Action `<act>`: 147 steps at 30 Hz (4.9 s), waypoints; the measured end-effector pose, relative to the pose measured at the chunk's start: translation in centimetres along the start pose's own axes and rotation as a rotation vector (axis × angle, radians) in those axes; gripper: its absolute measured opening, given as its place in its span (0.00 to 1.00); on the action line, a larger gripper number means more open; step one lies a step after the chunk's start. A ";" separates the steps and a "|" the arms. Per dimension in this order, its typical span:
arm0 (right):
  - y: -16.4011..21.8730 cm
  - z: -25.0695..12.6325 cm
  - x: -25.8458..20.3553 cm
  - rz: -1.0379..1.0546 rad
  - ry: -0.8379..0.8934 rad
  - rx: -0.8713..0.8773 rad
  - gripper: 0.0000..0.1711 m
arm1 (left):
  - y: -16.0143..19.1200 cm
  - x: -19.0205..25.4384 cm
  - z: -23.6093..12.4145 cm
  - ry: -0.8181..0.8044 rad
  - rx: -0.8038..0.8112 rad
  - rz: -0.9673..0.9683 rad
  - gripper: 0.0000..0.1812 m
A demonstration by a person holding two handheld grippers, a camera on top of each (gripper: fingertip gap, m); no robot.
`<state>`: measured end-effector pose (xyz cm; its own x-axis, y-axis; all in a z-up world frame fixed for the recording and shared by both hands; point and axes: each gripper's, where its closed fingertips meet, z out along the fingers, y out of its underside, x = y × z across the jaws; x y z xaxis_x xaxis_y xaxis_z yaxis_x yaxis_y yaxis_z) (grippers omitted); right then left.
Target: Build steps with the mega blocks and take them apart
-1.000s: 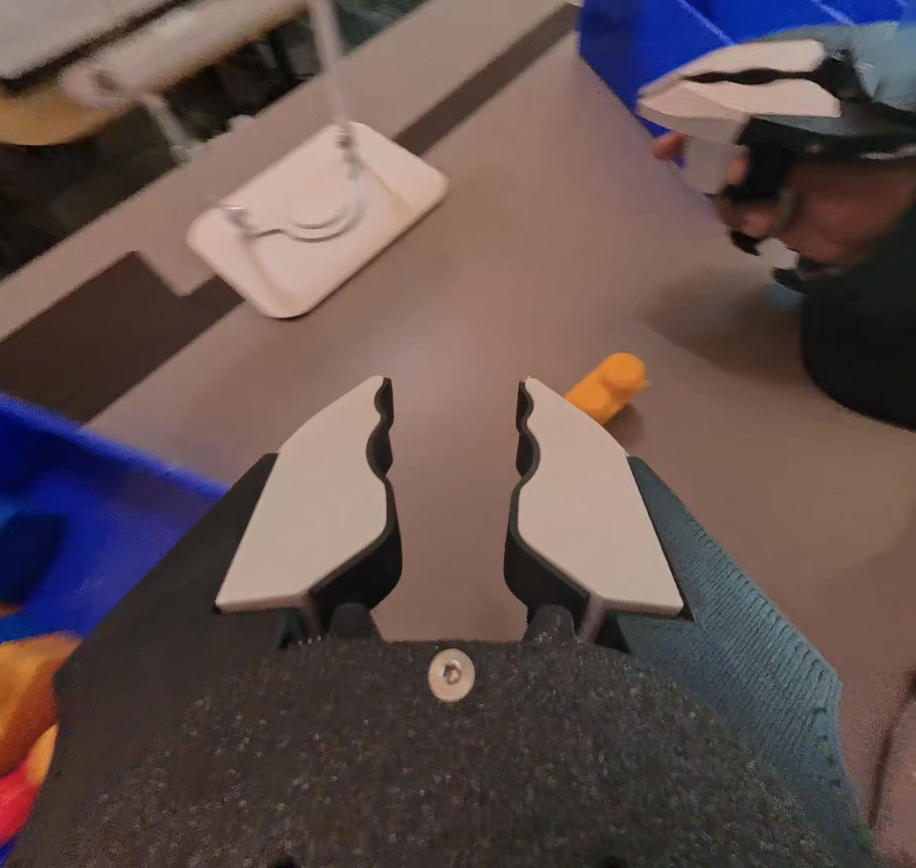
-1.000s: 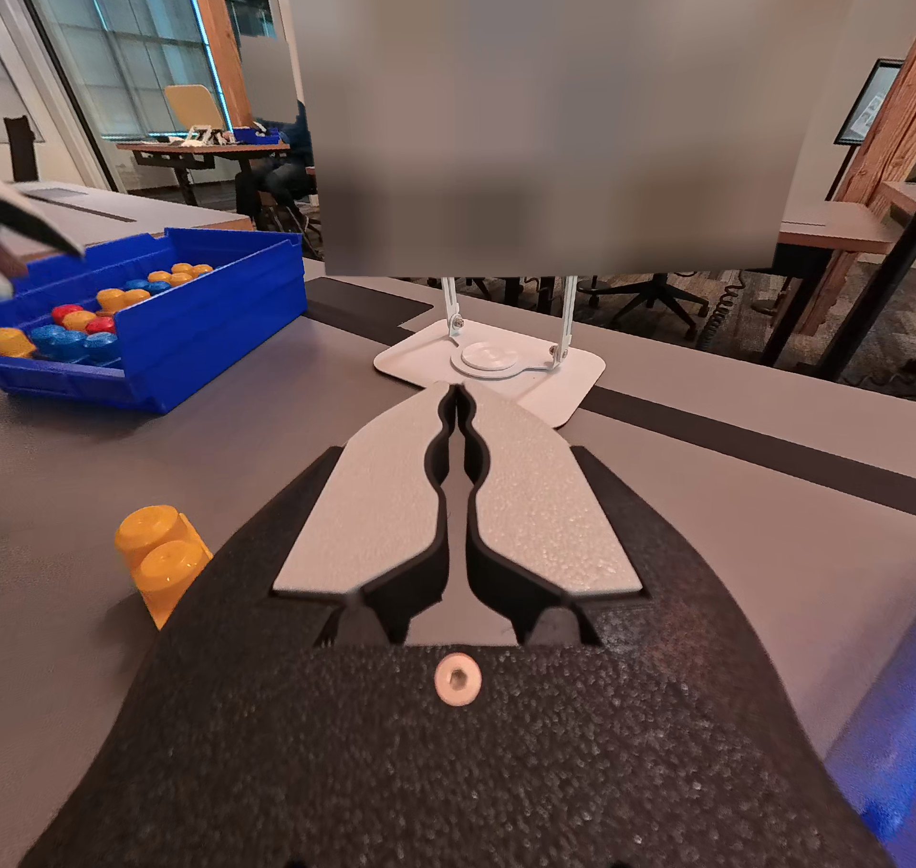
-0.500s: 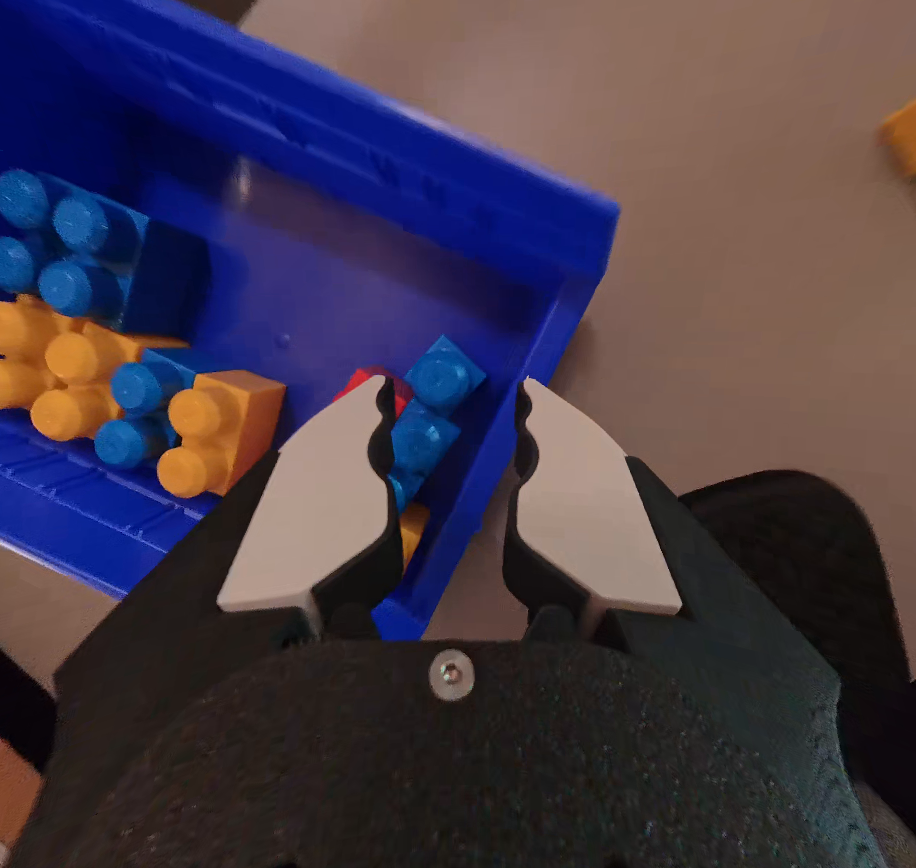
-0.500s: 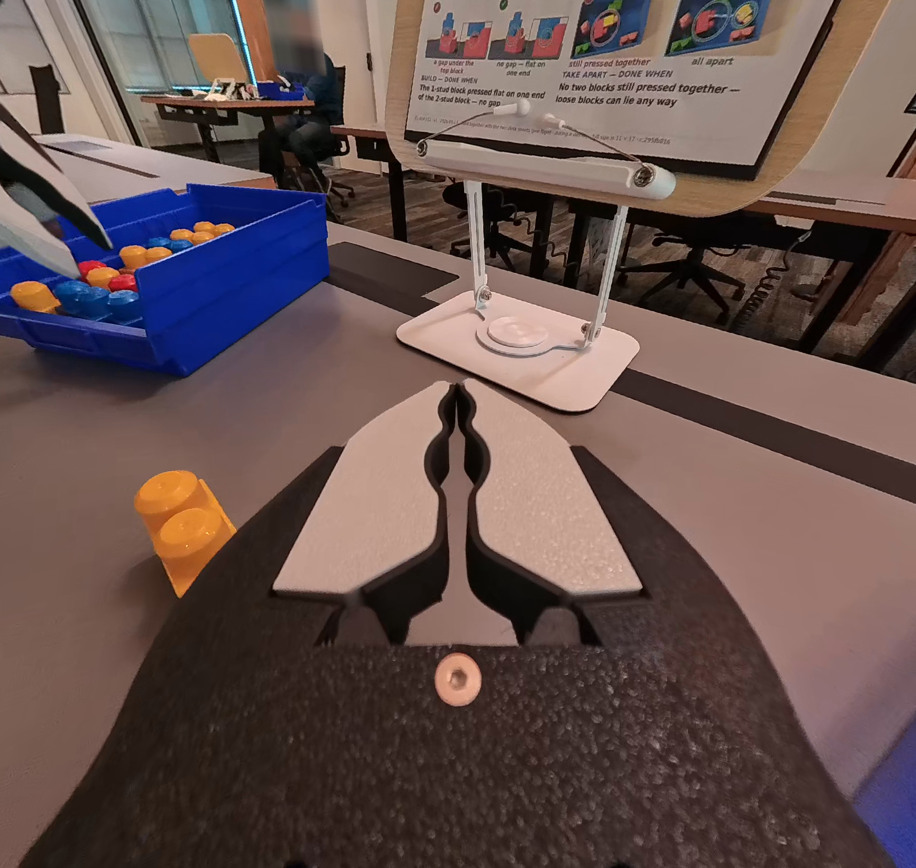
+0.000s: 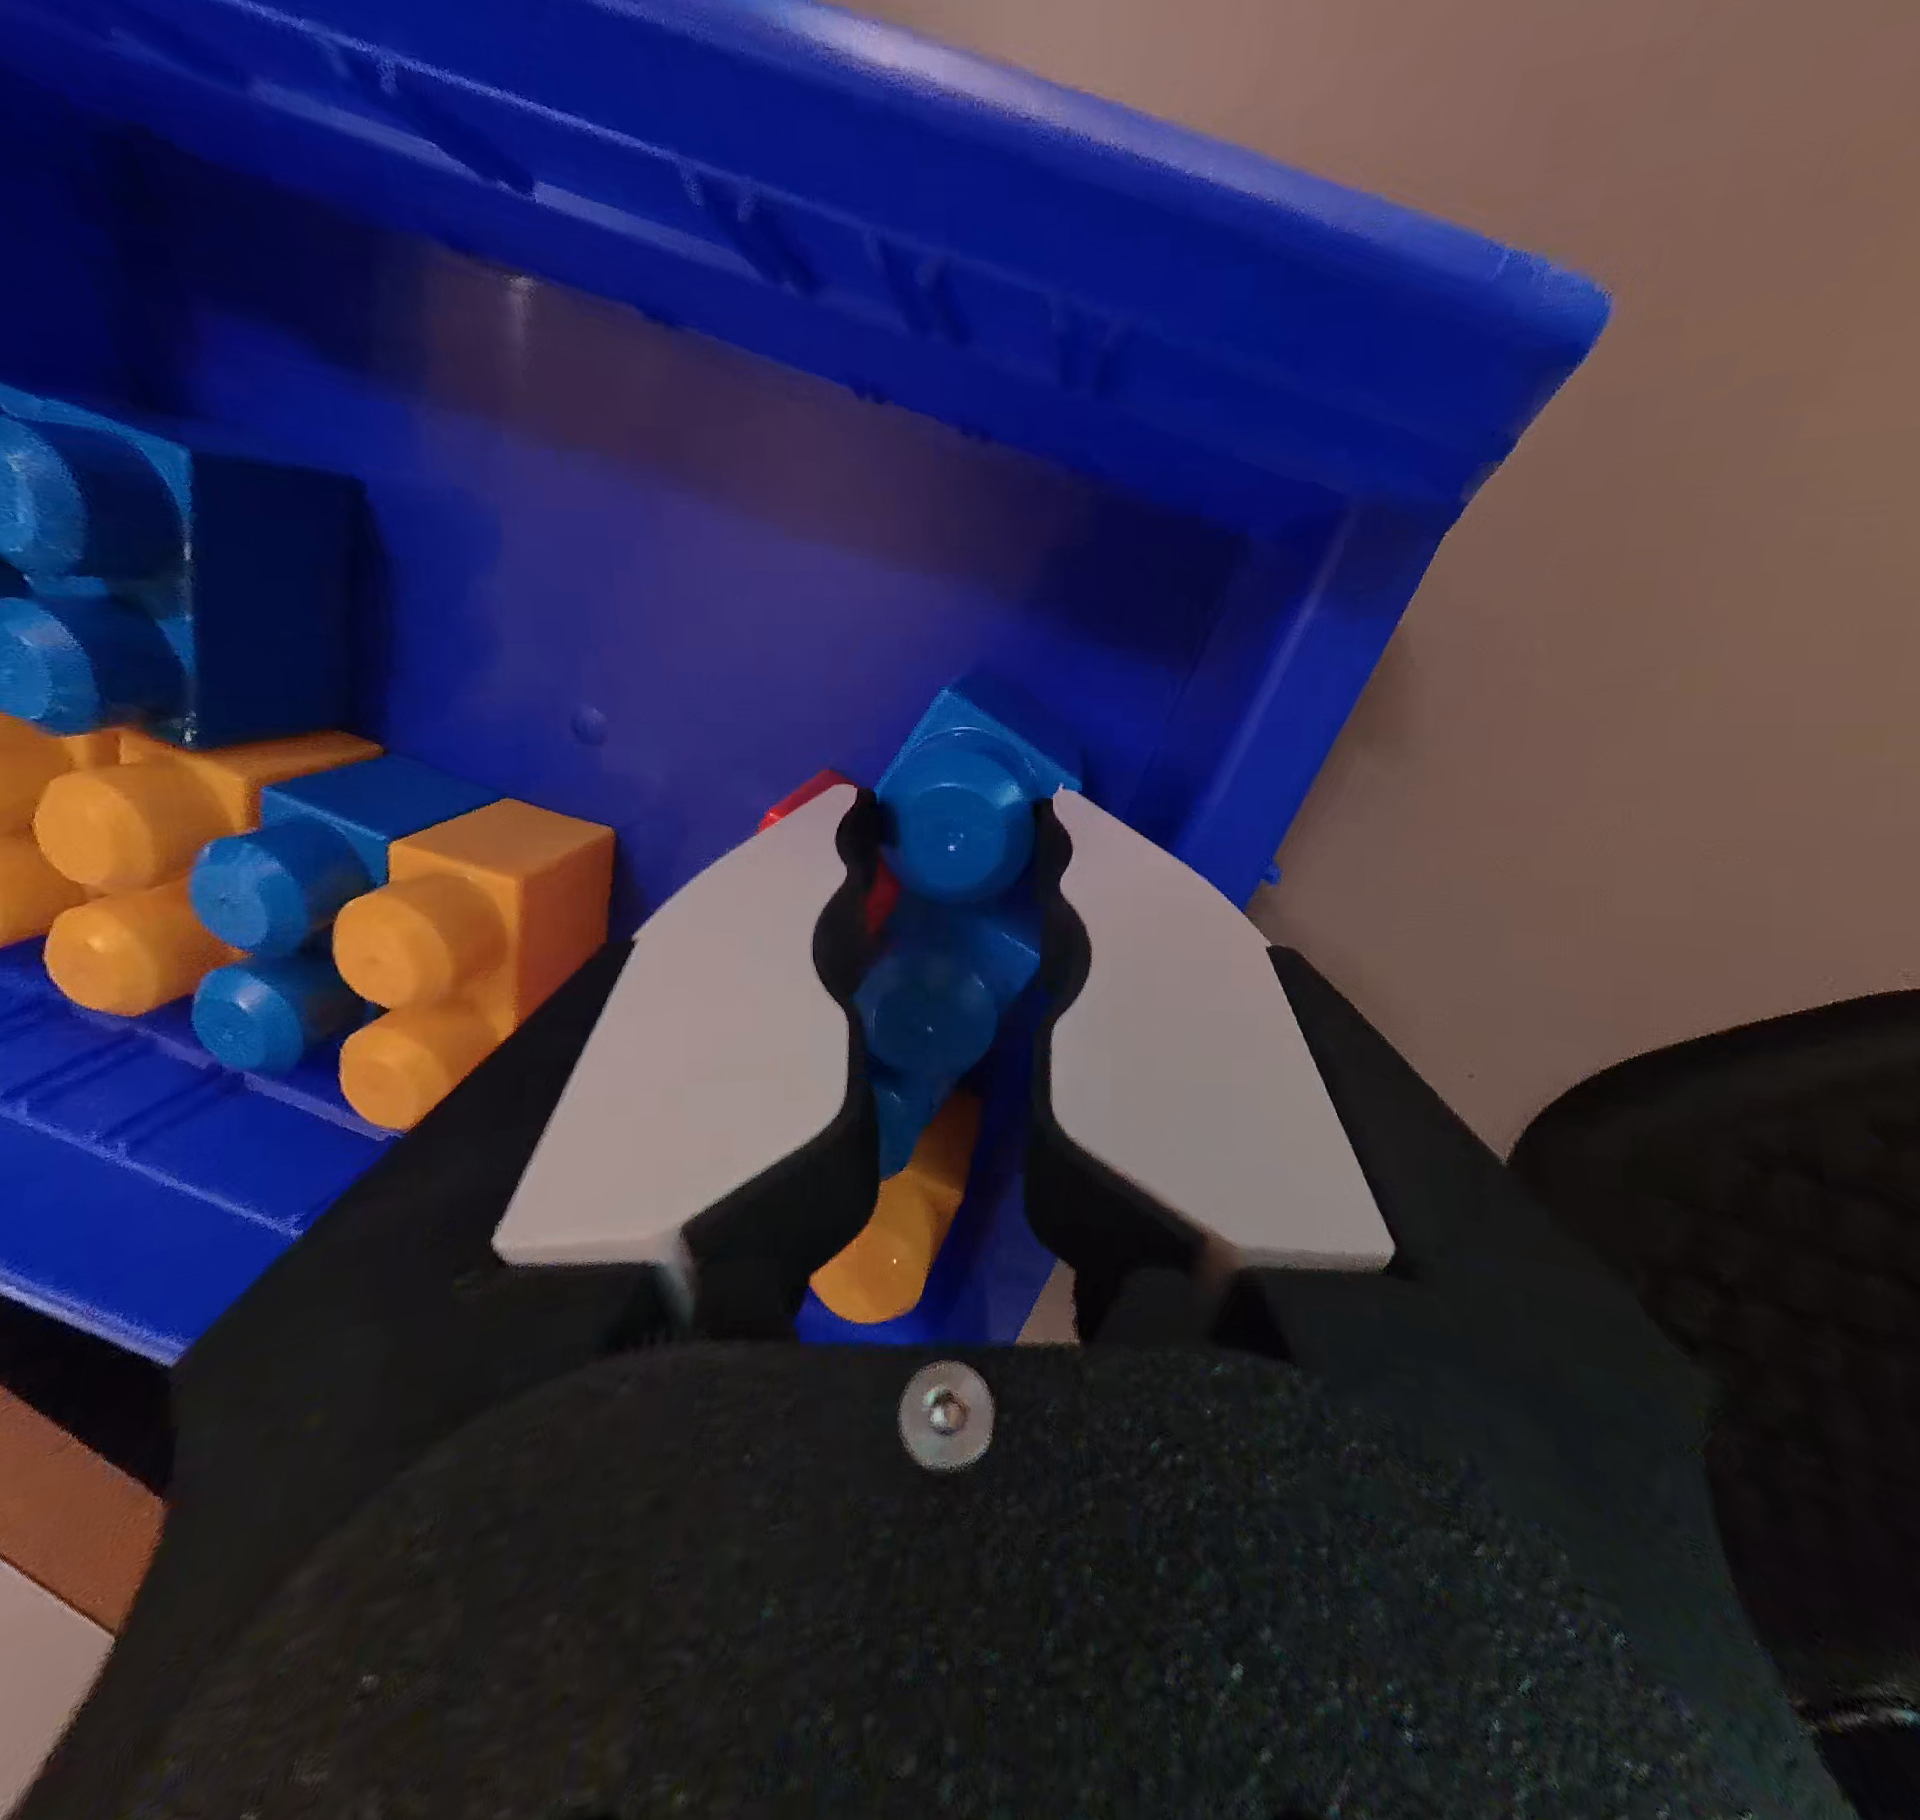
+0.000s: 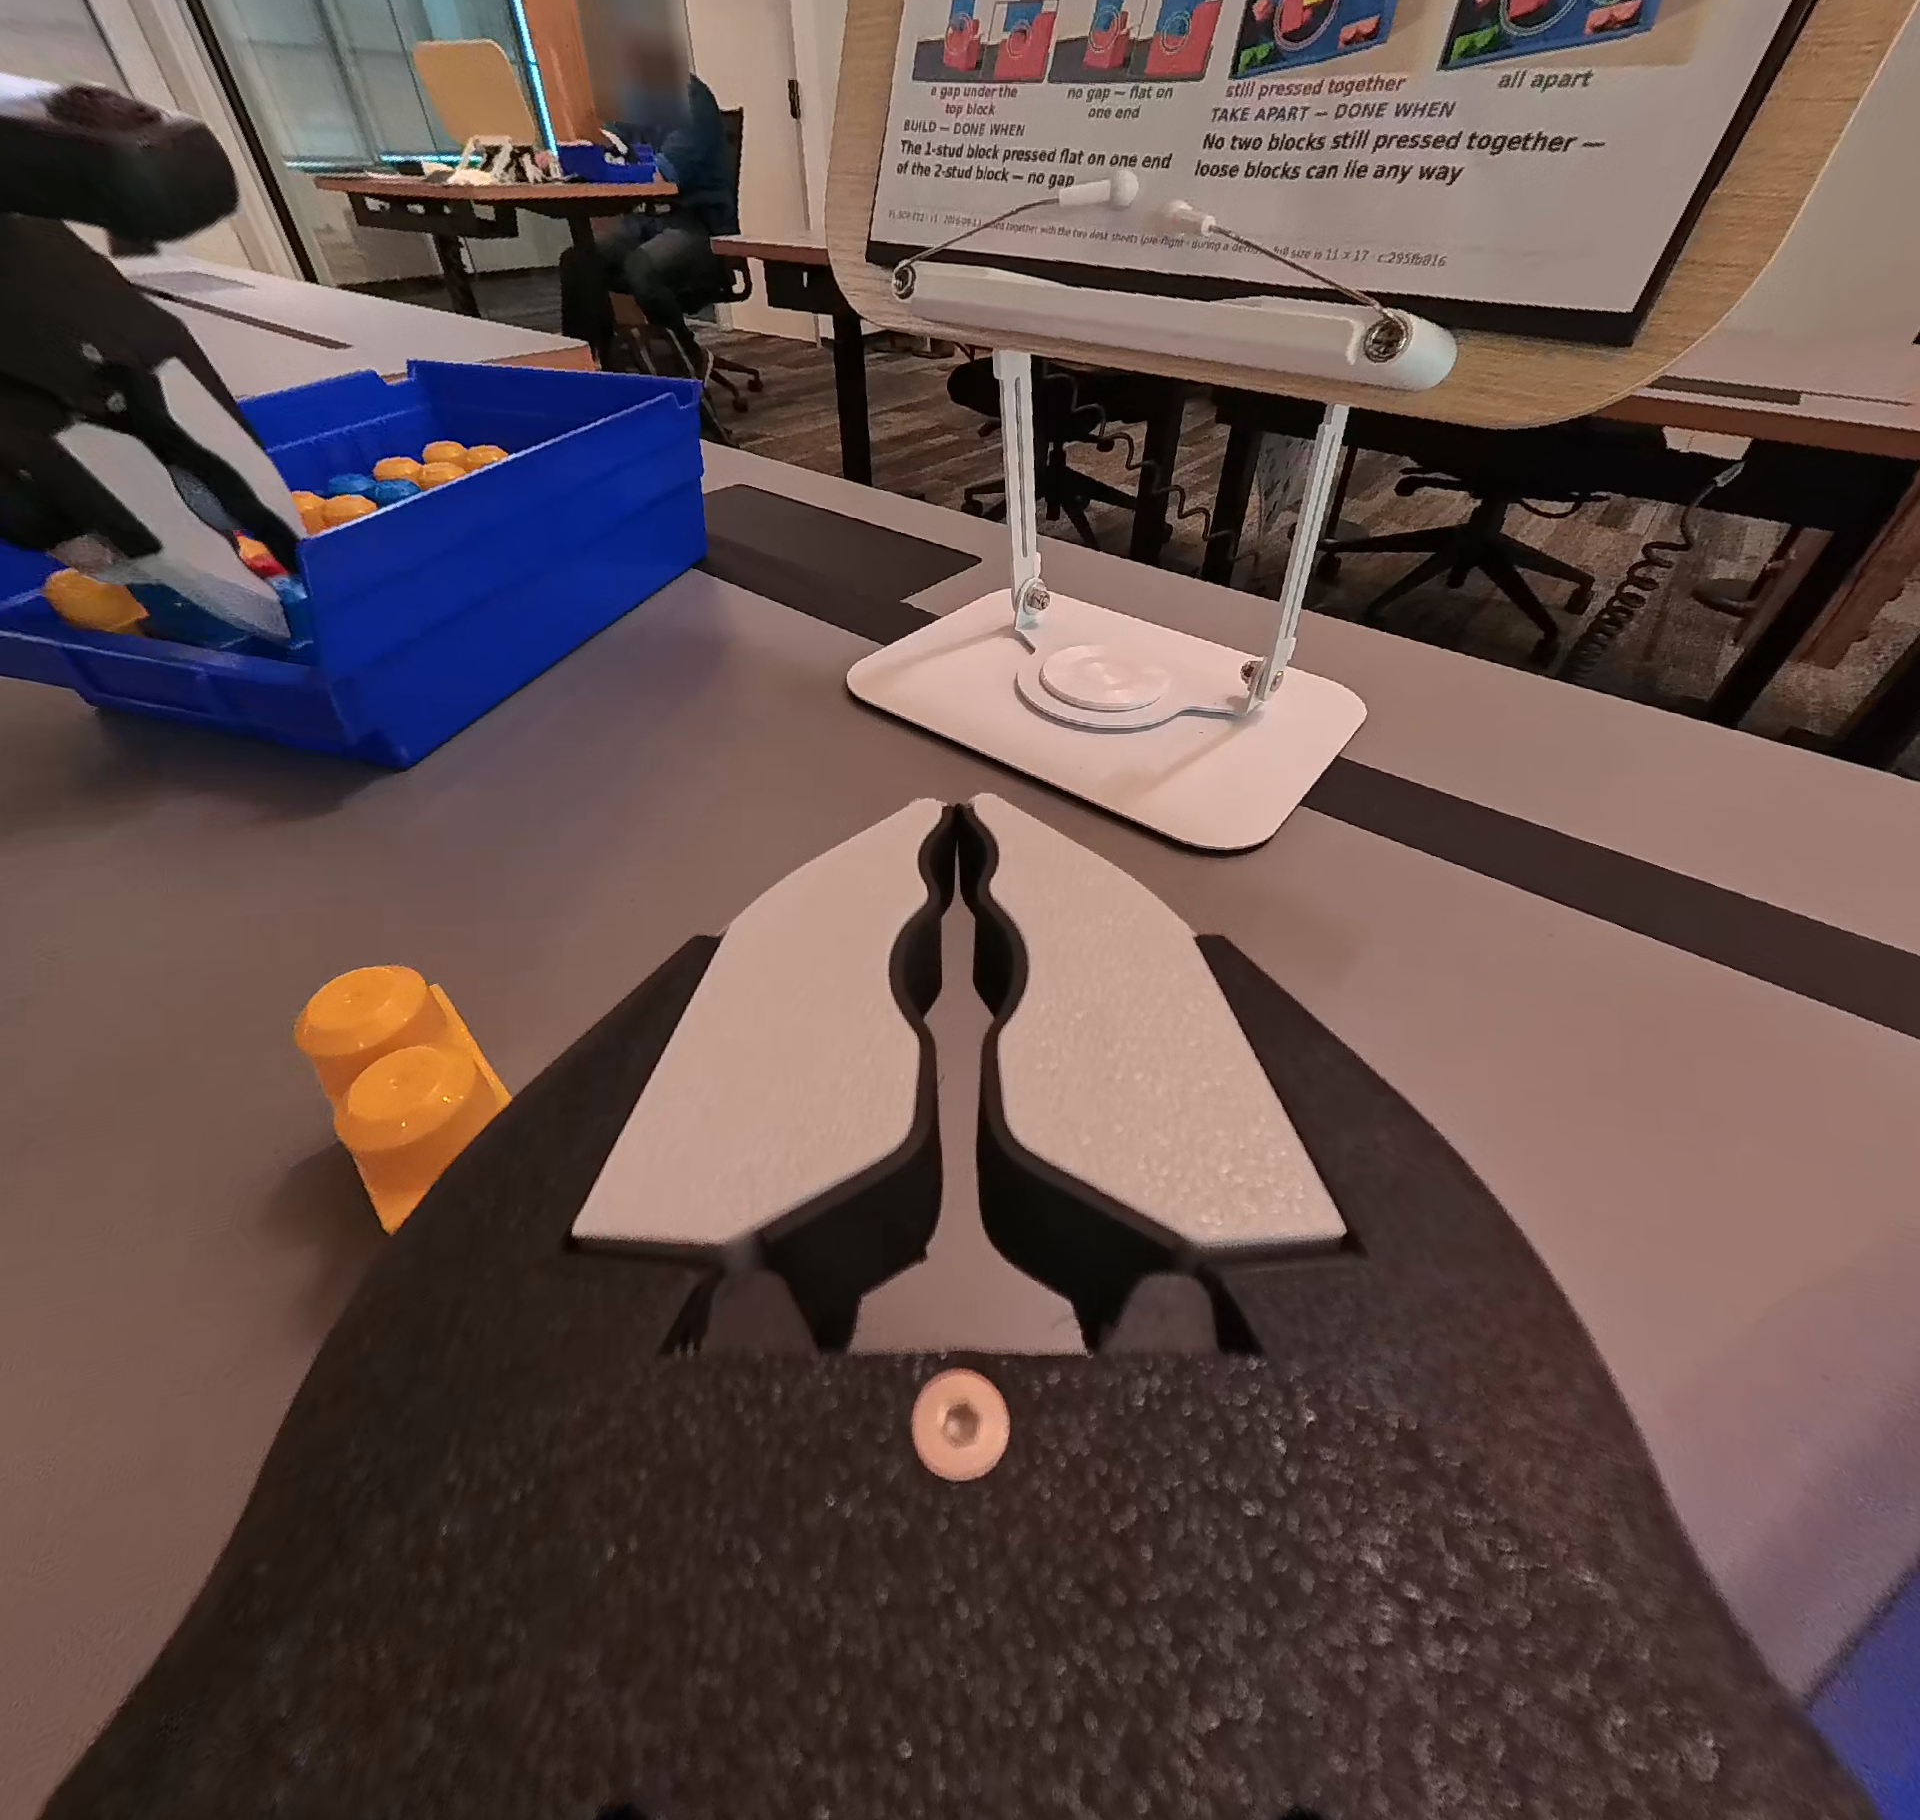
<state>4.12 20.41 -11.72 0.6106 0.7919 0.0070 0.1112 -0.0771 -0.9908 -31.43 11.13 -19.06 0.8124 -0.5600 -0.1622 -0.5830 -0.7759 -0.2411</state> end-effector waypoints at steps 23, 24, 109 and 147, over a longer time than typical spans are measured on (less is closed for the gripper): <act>0.2 0.1 -0.4 -0.014 -0.012 -0.011 0.00 | -9.5 13.6 -7.3 0.085 0.205 0.217 0.16; 0.2 0.1 -0.4 -0.015 -0.013 -0.011 0.00 | -9.6 14.4 -6.5 0.105 0.196 0.217 0.16; -1.1 -4.2 -14.4 -0.059 -0.816 0.043 0.21 | -14.3 24.7 -8.9 0.569 1.127 0.214 0.20; -9.6 -6.1 -12.3 0.322 -0.675 0.405 0.21 | -15.7 22.2 -14.6 0.626 1.502 -0.032 0.24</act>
<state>0.35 7.76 -1.47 -0.0488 0.9699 -0.2384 -0.3555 -0.2399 -0.9034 -4.41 6.64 -4.91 0.4743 -0.8651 0.1630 0.2704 -0.0331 -0.9622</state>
